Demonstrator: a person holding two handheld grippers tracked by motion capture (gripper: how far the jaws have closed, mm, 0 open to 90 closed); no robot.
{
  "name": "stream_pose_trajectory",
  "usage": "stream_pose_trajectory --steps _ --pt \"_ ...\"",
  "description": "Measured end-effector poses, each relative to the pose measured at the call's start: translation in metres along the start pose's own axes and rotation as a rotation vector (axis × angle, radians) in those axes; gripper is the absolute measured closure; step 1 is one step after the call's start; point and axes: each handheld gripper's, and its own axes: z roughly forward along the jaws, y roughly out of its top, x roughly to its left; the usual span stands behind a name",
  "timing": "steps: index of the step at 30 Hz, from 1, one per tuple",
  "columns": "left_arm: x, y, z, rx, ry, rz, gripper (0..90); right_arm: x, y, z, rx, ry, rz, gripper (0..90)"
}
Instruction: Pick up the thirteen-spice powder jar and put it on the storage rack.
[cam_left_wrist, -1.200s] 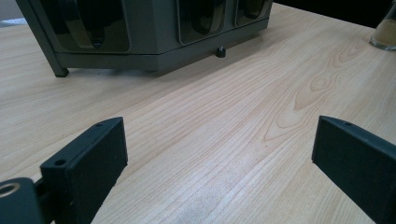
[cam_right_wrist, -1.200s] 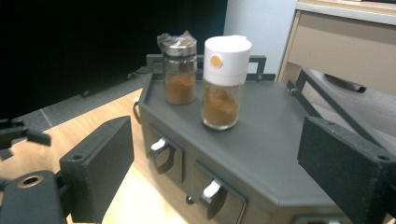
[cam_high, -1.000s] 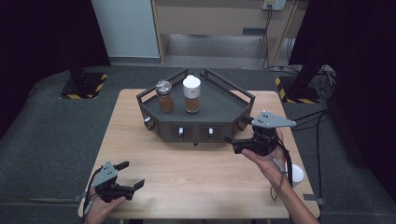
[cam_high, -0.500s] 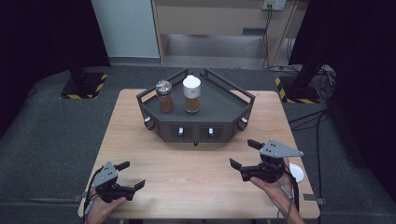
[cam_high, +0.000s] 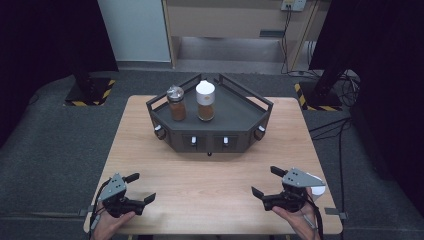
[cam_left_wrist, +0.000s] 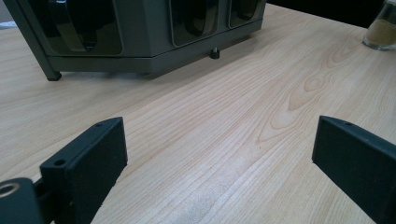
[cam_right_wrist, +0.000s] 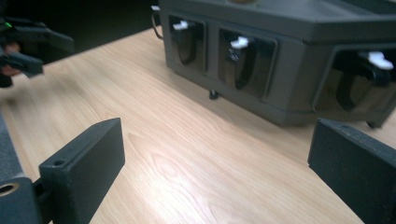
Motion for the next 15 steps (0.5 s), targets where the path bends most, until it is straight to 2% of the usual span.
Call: stream_pose_trajectory --steps 3,9,15 --pt "0.000 0.000 0.000 -0.002 -0.002 -0.001 2.4 -0.003 -0.009 -0.001 0.009 0.002 0.018 3.9" --pt "0.001 -0.001 -0.001 -0.007 -0.005 -0.009 2.4 -0.003 -0.022 0.000 0.017 -0.006 0.018 4.1" --pt "0.003 -0.002 -0.002 -0.021 -0.013 -0.015 2.4 -0.003 -0.026 0.000 0.009 -0.006 0.015 4.3"
